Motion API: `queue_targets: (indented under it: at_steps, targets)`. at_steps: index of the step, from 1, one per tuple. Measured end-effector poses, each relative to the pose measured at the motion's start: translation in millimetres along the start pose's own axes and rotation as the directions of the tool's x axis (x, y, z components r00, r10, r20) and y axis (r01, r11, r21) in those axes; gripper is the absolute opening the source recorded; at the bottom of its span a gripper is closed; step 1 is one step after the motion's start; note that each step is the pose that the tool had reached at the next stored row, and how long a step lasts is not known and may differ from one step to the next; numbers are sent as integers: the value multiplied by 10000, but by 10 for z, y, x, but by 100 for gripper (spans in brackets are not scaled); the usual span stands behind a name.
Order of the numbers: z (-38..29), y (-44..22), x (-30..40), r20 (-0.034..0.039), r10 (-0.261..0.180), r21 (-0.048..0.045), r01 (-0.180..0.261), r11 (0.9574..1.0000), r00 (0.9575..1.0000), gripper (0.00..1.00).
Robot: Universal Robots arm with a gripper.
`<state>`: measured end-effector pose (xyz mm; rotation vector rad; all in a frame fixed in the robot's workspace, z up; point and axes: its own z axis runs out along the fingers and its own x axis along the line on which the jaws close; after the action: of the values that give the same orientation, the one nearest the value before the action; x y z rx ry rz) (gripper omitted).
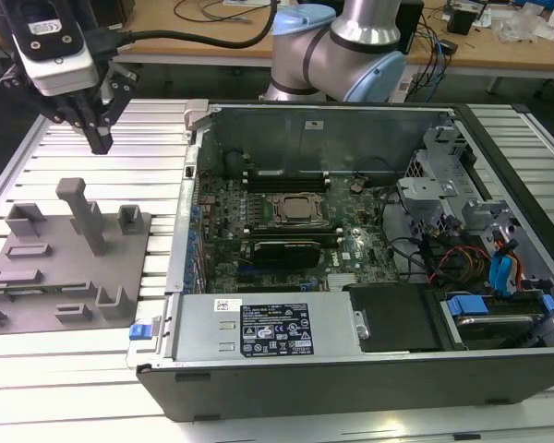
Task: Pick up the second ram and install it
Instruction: 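Reach for the second ram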
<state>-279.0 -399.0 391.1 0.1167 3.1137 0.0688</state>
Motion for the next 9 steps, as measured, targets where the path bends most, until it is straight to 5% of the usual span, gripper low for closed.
queue_targets:
  at_steps: [9]
  targets:
    - [-4, -18, 235, 1, -1, -1, 1, 10000, 10000, 11]
